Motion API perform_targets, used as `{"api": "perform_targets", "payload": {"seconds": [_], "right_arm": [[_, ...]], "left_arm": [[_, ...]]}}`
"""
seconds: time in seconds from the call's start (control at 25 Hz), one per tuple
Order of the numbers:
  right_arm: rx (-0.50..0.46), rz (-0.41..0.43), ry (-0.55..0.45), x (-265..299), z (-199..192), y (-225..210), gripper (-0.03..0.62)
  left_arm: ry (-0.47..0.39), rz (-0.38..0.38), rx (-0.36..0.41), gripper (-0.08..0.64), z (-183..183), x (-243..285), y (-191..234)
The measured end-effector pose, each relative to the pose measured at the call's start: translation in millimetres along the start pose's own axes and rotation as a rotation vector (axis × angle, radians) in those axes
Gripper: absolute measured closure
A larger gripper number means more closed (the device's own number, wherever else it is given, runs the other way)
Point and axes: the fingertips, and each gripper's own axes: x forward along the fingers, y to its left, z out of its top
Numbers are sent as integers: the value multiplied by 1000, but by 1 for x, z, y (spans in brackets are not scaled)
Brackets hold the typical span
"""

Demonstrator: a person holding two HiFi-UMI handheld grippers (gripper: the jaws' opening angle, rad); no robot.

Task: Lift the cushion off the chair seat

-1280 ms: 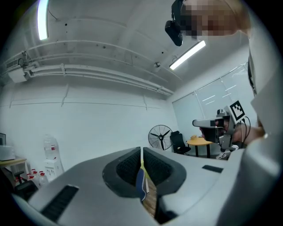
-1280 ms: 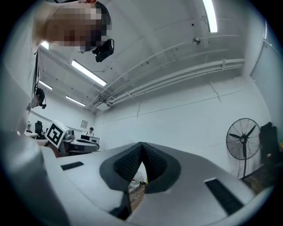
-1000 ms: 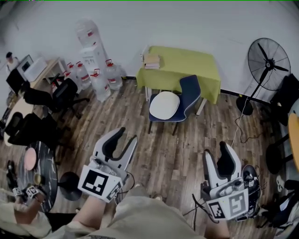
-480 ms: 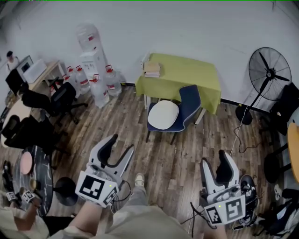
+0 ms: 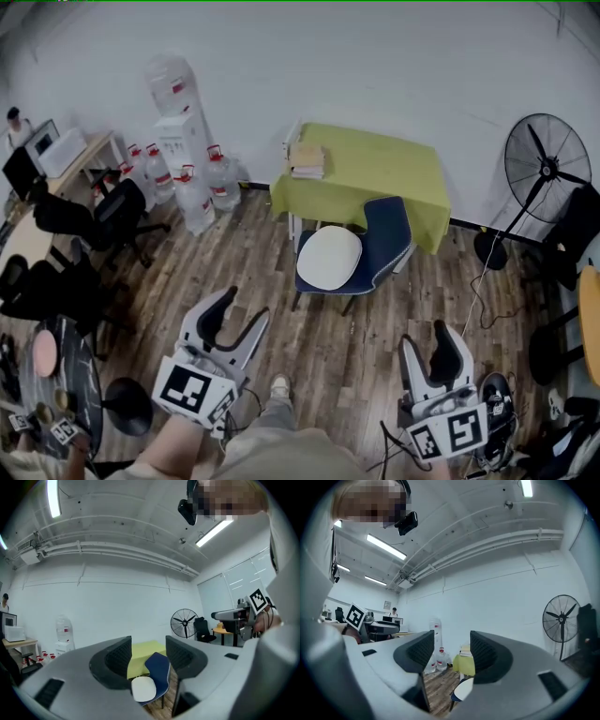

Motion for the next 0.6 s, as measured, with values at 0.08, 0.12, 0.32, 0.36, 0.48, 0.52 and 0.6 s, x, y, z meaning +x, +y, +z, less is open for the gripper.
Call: {"api": "perform_targets", "payload": {"seconds": [0.08,0.12,0.32,0.36,0.48,0.52,0.6], "right_arm": [[-1,-6,14,25,-4,-2,356],[-1,-8,21,37,-6,-3,356],[5,-27,51,99,-15,-4,356],[7,-29,56,111,-17,-3,356],[15,-36,75,145,-26,-1,356],[19,-38,81,155,-28,-1,355],[27,-46,86,172,-32,1,356]], "left_arm": [[-4,-7,-3,341,-1,17,19],[-6,-10,-6,341,-2,26,29],[3,-29,-14,341,-13,66,78],[7,-33,-14,341,-16,73,88],[30,-42,-29,341,-23,92,115],[36,-45,-33,341,-25,98,124],[37,-53,-29,341,-29,108,139]]}}
